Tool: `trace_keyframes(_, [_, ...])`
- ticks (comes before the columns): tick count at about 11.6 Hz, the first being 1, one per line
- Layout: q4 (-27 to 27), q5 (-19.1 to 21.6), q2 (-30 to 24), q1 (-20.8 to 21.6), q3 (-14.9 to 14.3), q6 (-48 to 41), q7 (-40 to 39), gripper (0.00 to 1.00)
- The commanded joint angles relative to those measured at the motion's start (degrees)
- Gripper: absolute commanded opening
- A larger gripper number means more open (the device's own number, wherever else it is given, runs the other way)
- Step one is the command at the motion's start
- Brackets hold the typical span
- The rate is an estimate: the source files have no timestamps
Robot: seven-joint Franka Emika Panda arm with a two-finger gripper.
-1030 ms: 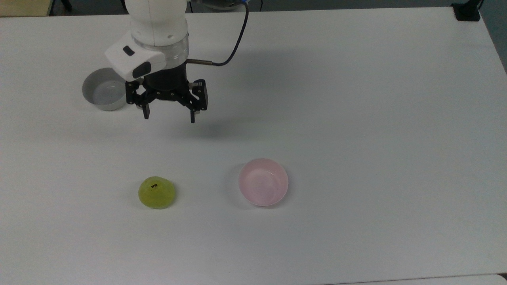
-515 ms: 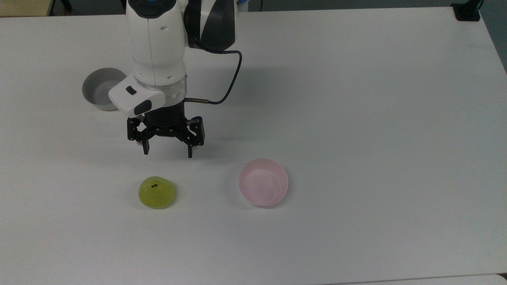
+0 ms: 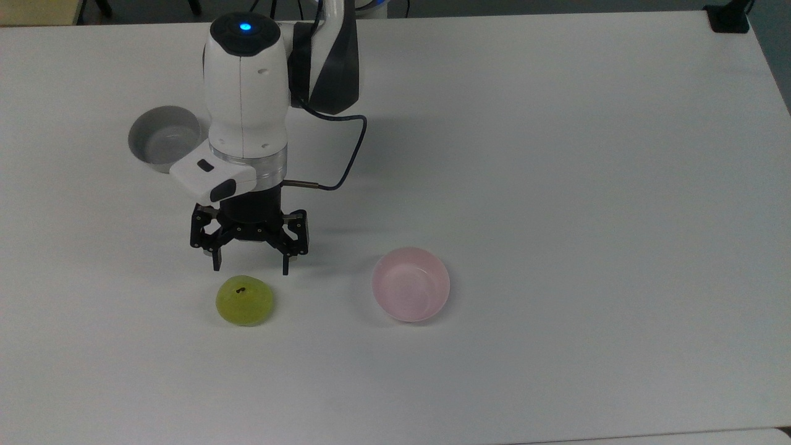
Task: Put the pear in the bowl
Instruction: 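Move the open gripper over the green pear and lower it, then close the gripper around the green pear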
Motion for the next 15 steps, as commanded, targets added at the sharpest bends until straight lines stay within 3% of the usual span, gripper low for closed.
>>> trace_keyframes(1, [-0.3,-2.3,1.9,-0.3,-0.3,4.7,-0.7,1.00])
trace_keyframes(6, [-0.2,-5.9,4.5,-1.3,-0.7,7.9,-0.7,1.00])
trace_keyframes(15, [0.7,-6.0,6.7,-1.3,-0.9,9.8,-0.6,0.97])
